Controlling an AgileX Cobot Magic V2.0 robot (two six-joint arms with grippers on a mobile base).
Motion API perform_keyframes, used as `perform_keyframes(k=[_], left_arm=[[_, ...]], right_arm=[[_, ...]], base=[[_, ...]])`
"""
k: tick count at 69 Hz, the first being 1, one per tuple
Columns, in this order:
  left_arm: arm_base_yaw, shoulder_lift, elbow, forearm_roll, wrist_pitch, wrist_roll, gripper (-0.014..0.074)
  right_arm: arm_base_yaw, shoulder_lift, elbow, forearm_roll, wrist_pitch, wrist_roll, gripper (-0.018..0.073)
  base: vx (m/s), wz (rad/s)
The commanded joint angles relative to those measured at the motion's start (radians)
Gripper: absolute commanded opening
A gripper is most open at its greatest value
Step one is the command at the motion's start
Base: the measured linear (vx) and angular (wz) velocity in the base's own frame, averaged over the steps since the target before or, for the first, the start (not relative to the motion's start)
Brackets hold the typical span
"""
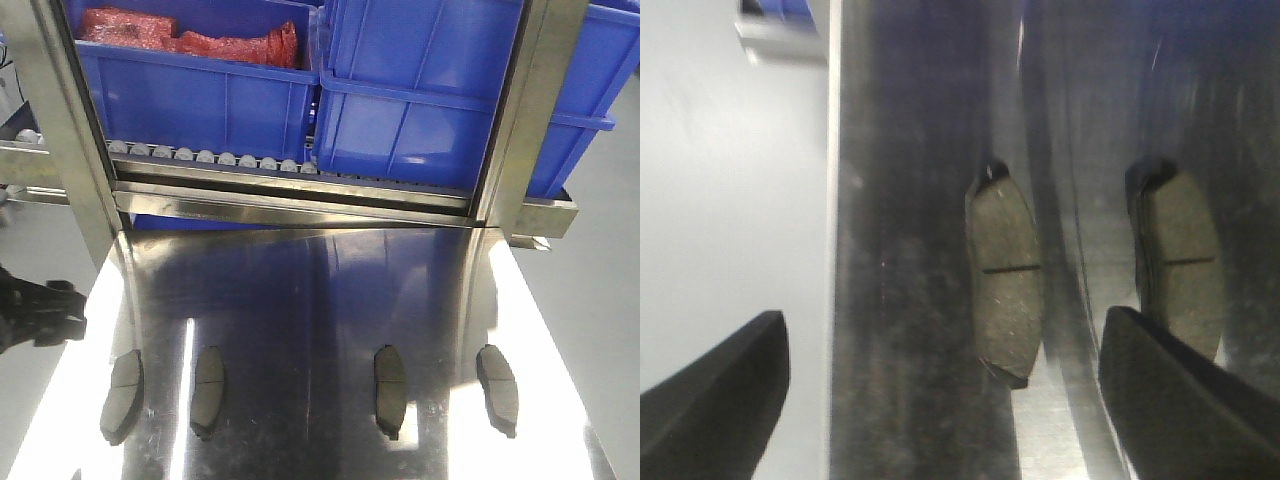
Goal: Move and align brake pads A on conveyor
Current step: 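Lower the left gripper onto the outermost brake pad nearest the left arm and close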
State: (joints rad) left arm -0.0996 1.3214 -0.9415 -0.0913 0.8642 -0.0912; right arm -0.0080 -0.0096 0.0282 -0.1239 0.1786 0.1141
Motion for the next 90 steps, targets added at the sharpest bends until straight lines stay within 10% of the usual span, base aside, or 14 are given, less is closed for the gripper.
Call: perform_keyframes(k=[1, 29, 90], left_arm=[[-0.036, 0.041, -0.047, 0.012, -0.020, -0.047, 0.0590], [-0.179, 0.339, -0.247, 0.086, 0.156, -0.161, 0.0590], [-0.188, 0.472, -0.247, 0.074, 0.091, -0.257, 0.0590]], right_arm=[[-0.001, -0.013, 0.010, -0.006, -0.074, -0.009, -0.0007], [-0.001, -0.013, 0.010, -0.006, -0.074, -0.009, -0.0007], [-0.001, -0.013, 0.010, -0.006, -0.074, -0.009, -0.0007]], base=[[0.00, 0.00], [0.00, 0.00], [0.00, 0.00]])
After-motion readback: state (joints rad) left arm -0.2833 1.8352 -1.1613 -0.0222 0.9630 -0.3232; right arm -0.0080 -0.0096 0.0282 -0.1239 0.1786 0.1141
